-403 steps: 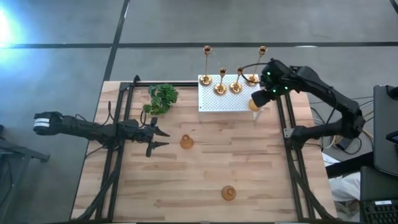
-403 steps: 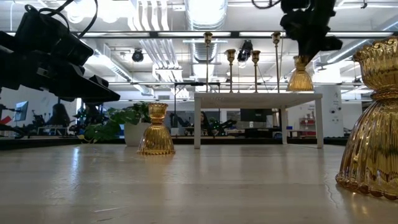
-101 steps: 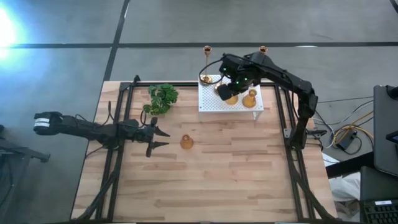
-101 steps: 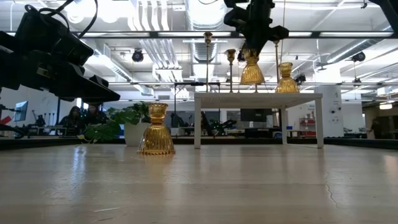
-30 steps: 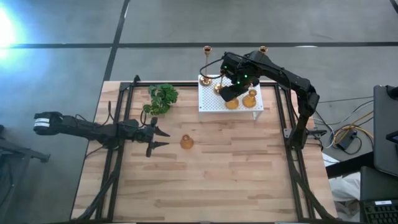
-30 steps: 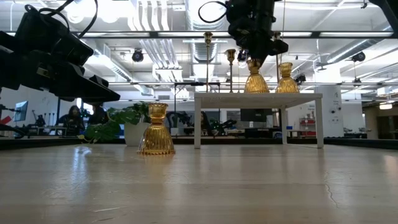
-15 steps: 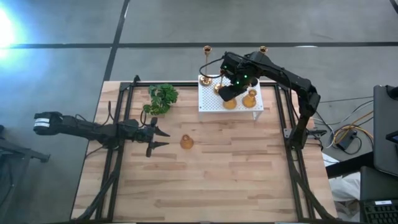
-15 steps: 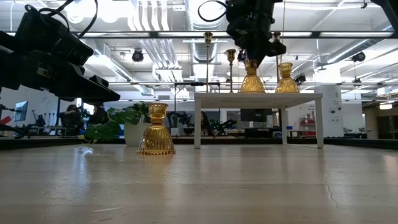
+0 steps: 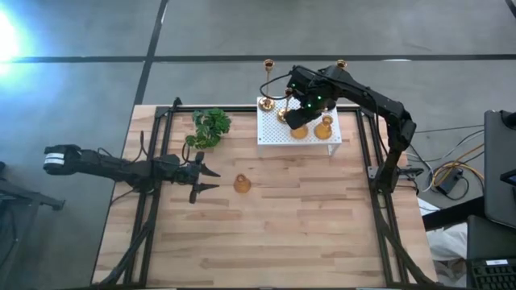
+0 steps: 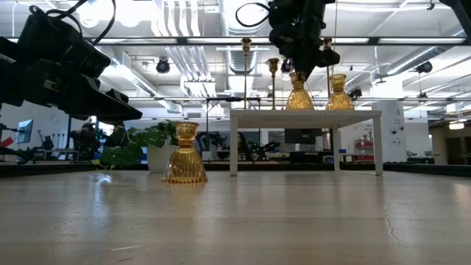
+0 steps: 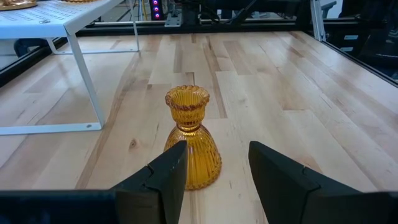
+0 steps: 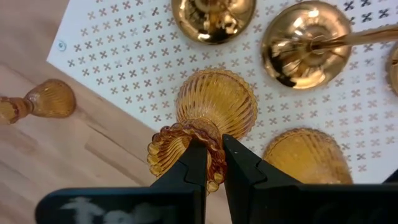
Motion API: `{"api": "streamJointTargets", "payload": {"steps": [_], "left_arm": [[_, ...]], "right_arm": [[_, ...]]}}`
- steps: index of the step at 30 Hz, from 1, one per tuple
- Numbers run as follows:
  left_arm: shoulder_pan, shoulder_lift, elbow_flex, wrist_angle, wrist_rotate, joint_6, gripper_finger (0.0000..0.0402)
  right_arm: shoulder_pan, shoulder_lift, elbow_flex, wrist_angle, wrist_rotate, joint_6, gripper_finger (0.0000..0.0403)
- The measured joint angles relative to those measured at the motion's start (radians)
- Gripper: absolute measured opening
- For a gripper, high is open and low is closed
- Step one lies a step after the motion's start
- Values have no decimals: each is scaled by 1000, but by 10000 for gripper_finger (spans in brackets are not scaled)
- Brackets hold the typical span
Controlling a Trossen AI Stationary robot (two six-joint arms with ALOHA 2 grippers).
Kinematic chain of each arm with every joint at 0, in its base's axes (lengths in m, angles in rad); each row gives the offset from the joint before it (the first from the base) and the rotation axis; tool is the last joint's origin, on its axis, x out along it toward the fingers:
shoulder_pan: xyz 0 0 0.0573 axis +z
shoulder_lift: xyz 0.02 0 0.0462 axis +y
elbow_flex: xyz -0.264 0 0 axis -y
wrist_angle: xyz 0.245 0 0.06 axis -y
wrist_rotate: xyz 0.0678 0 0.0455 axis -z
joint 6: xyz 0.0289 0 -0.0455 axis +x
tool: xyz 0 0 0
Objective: Pick & Place candle stick holders
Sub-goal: Put the bottom orange glass candle holder on the shelf
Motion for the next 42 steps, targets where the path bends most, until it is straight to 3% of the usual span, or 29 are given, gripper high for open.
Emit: {"api": "streamJointTargets", "payload": {"steps": [4,13,28,42], "left_arm": [[0,0,0,0,0,0,177],[0,0,0,0,0,0,177],[0,0,0,0,0,0,177],[0,0,0,0,0,0,177]], "right_arm": [[1,0,-1,0,-12,7,22],[1,4,-4,-4,19,7,79],[1,2,-2,-1,44,7,73],[1,-30,2,6,72,18,137]]}}
